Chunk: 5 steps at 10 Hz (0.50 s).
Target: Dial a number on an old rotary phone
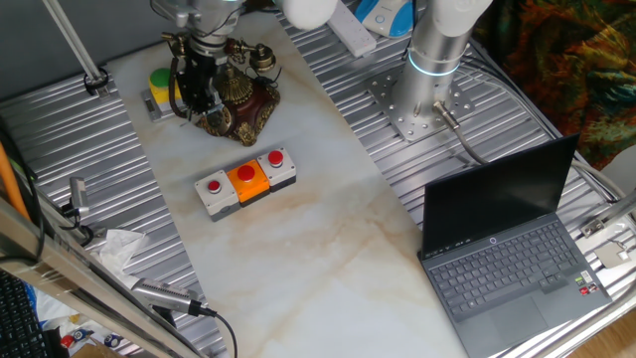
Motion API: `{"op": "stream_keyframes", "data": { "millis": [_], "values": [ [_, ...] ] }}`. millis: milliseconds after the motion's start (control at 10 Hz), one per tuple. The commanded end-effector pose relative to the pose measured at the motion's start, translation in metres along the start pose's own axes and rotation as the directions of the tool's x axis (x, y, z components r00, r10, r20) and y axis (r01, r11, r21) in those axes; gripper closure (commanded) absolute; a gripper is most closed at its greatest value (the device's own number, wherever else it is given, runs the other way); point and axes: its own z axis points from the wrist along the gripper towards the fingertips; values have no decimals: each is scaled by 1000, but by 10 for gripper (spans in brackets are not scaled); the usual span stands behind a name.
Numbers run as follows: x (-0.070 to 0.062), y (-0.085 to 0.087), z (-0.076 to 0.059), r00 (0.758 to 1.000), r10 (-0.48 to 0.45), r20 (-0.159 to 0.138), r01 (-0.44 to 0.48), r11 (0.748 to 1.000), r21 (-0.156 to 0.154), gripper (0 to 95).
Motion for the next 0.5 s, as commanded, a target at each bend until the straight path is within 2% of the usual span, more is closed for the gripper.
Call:
{"op": "stream_keyframes", "data": {
  "millis": [100, 500],
  "values": [
    [1, -1, 0, 1000, 24, -6, -24, 1000, 15, 950],
    [1, -1, 1, 999, 29, -13, -29, 999, 31, 950]
  ]
}}
